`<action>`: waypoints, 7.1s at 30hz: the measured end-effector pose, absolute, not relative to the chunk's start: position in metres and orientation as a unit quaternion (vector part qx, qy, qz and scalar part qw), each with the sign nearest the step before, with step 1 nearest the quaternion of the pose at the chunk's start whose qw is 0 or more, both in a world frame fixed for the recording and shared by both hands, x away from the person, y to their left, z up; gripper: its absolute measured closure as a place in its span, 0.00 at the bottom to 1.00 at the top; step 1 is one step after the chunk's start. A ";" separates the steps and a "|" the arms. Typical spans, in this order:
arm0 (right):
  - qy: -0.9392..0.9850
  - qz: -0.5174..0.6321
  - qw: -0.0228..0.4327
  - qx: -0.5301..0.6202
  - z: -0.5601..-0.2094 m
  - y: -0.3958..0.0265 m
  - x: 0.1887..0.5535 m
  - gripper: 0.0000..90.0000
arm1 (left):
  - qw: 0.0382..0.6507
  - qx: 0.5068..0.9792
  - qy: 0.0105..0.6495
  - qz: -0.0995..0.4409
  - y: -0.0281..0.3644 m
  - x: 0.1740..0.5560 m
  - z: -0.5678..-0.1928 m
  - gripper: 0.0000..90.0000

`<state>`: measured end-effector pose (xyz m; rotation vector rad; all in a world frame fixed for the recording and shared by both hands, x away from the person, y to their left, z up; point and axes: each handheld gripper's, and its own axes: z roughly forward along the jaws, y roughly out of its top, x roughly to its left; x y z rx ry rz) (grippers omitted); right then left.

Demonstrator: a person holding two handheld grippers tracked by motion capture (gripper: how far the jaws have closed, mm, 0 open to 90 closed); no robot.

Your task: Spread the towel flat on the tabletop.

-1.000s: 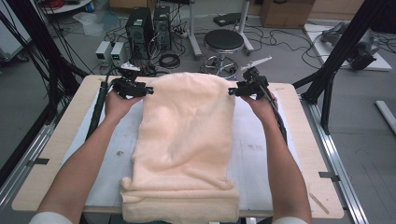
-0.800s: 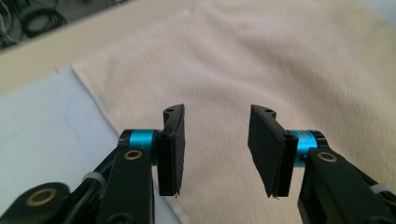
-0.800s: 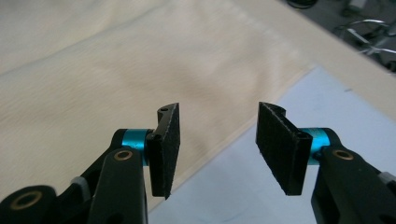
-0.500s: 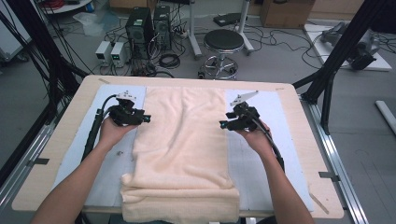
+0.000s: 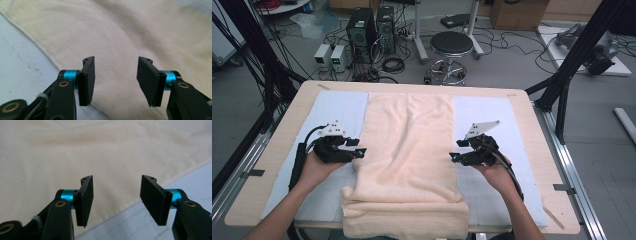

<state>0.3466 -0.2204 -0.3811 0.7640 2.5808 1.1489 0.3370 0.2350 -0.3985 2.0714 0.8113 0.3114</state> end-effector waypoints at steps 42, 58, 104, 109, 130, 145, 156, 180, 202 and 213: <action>0.889 0.390 0.076 0.228 -0.410 -0.224 0.309 0.70 | 0.425 0.853 0.286 0.101 0.229 0.299 -0.409 0.76; 0.896 0.417 0.035 0.147 -0.397 -0.202 0.249 0.60 | 0.431 0.873 0.218 0.064 0.227 0.243 -0.406 0.66; 0.899 0.422 0.003 0.115 -0.402 -0.196 0.239 0.65 | 0.437 0.880 0.177 0.047 0.222 0.223 -0.398 0.64; 0.899 0.413 0.037 0.140 -0.401 -0.199 0.256 0.62 | 0.431 0.883 0.183 0.043 0.216 0.234 -0.403 0.66; 0.916 0.375 0.040 0.134 -0.403 -0.196 0.251 0.95 | 0.420 0.878 0.223 0.046 0.211 0.250 -0.402 0.90; 0.903 0.367 0.080 0.206 -0.403 -0.195 0.307 0.69 | 0.418 0.858 0.288 0.077 0.205 0.302 -0.410 0.68; 0.912 0.382 0.048 0.140 -0.404 -0.193 0.255 0.60 | 0.434 0.868 0.228 0.081 0.218 0.250 -0.401 0.55; 0.918 0.357 0.070 0.160 -0.414 -0.197 0.271 0.58 | 0.382 0.860 0.311 0.135 0.233 0.290 -0.410 0.59; 0.939 0.330 -0.018 0.097 -0.426 -0.175 0.242 0.91 | 0.365 0.914 0.176 0.020 0.210 0.235 -0.429 0.85; 0.930 0.359 -0.070 0.035 -0.407 -0.176 0.206 0.74 | 0.403 0.907 0.118 -0.025 0.228 0.194 -0.405 0.82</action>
